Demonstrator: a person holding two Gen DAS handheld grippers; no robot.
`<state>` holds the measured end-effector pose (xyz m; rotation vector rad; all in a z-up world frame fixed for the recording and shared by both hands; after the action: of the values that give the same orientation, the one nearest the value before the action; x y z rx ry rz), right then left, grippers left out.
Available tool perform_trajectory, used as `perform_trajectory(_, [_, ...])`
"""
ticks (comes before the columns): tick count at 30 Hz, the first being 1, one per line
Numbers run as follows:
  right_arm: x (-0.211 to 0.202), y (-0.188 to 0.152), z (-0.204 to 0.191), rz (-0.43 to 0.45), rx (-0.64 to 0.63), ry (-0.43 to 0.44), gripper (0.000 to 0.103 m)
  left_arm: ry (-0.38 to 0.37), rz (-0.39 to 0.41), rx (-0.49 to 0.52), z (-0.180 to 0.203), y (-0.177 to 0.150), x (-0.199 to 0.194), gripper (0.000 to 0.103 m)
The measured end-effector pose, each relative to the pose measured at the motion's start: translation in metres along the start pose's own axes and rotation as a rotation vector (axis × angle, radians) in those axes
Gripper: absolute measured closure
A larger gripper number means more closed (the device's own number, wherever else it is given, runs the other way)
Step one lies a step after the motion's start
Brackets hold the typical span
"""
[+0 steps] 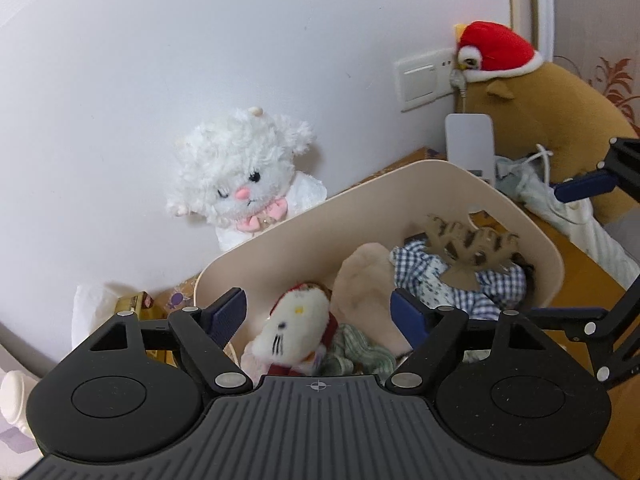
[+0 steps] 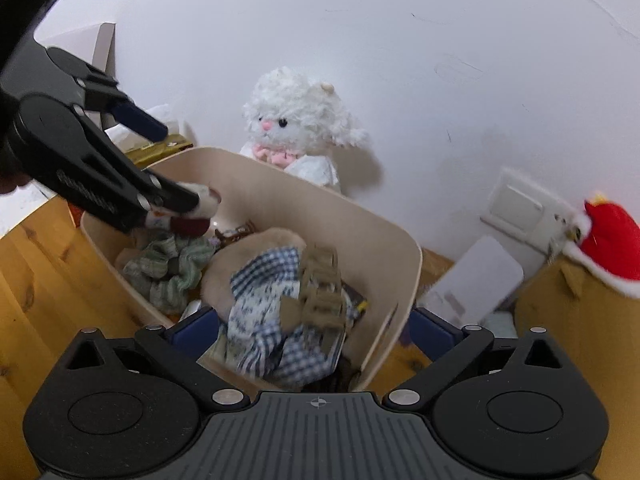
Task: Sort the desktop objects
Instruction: 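Grasp the cartoon tissue pack with the right tool while the left tool grasps the clear packet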
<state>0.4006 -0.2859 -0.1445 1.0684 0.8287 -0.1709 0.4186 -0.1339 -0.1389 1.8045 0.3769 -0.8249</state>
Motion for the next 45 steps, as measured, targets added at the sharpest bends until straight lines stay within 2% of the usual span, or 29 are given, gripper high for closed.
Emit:
perform_trajectory(7, [-0.018, -0.031, -0.004, -0.046, 0.017, -0.016, 0.000, -0.040, -0.008, 0.022, 0.007, -0.023, -0.019, 0.023])
perform_trajectory(13, [-0.027, -0.056, -0.010, -0.087, 0.040, 0.001, 0.000, -0.116, -0.056, 0.062, 0.026, -0.059, -0.027, 0.022])
perform_trajectory(20, [-0.027, -0.081, -0.019, -0.140, 0.029, 0.021, 0.000, -0.168, -0.123, 0.127, 0.054, -0.094, -0.021, 0.023])
perform_trajectory(21, [-0.026, -0.085, -0.020, -0.147, 0.030, 0.028, 0.000, -0.138, -0.135, 0.109, 0.054, -0.097, -0.019, 0.023])
perform_trajectory(29, [-0.015, -0.107, -0.029, -0.207, 0.009, 0.062, 0.000, -0.163, -0.195, 0.168, 0.077, -0.117, 0.002, 0.023])
perform_trajectory(35, [-0.004, -0.123, -0.036, -0.245, -0.022, 0.075, 0.000, -0.154, -0.230, 0.211, 0.087, -0.135, 0.027, 0.022])
perform_trajectory(40, [0.007, -0.130, -0.041, -0.257, -0.050, 0.092, 0.000, -0.180, -0.265, 0.176, 0.093, -0.142, 0.046, 0.022])
perform_trajectory(45, [0.017, -0.132, -0.041, -0.259, -0.026, 0.106, 0.000, -0.188, -0.291, 0.134, 0.092, -0.143, 0.064, 0.022])
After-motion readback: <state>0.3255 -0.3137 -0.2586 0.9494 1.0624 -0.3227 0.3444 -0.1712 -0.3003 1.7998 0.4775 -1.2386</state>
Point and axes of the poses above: each gripper's, at about its wrist camera, not at the fingertips, and x roughly the way its jaws point, z to its right, y to its top, the point moved 10 cm from there along x, roughly the way its jaws point, and after that the axes turned 5 degrees about -x, right-handed, at the moved point
